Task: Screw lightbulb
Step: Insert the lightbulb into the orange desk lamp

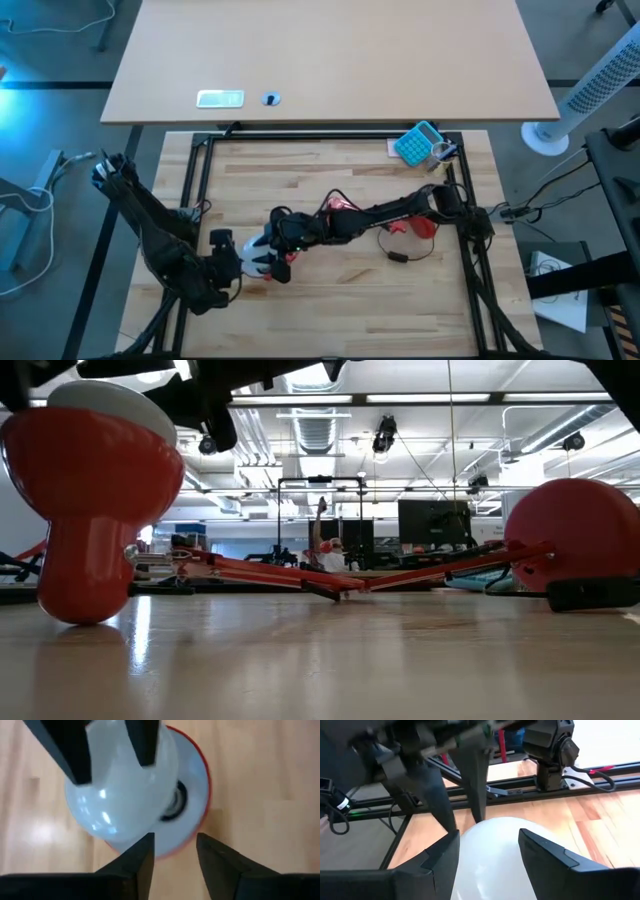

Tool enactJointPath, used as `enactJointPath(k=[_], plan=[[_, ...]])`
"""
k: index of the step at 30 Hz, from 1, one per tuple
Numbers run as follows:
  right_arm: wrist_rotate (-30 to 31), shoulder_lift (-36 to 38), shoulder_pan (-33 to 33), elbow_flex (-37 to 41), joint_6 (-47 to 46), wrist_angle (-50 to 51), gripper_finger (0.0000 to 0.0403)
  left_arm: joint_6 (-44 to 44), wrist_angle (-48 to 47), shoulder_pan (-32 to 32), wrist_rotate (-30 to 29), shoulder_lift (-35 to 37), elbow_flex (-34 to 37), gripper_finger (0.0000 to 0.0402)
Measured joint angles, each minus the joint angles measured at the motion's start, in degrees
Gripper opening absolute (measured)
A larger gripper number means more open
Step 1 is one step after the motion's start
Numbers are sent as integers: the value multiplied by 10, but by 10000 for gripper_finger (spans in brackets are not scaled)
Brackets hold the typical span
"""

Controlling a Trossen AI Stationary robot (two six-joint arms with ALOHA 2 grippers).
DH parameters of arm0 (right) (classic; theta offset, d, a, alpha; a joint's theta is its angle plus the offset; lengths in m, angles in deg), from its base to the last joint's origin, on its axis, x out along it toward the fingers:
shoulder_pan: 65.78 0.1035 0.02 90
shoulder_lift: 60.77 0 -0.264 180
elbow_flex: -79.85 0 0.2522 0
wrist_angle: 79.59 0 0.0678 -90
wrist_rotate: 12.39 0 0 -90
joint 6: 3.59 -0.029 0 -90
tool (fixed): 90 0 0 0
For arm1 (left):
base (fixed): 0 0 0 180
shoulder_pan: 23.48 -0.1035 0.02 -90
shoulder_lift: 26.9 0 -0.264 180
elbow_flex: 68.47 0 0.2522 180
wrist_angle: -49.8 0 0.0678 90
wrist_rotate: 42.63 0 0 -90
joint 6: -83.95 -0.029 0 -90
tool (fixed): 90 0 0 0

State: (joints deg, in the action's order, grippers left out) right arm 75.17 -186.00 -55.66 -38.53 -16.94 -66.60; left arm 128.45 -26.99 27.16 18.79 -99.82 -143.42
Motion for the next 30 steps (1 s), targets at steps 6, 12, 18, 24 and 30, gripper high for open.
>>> enactJointPath(k=[6,12,18,24,30], plan=[[0,0,0,0,2,-1,199,89,-6,38,44,27,35,157],[-1,0,0,0,4,-3,199,178,39,44,30,47,117,158],[-2,0,0,0,4,-2,199,182,148,31,15,55,169,158],[-5,0,0,0,4,-2,199,170,145,7,-20,64,171,158],[-5,0,0,0,4,-2,199,128,145,-29,-28,77,171,158]])
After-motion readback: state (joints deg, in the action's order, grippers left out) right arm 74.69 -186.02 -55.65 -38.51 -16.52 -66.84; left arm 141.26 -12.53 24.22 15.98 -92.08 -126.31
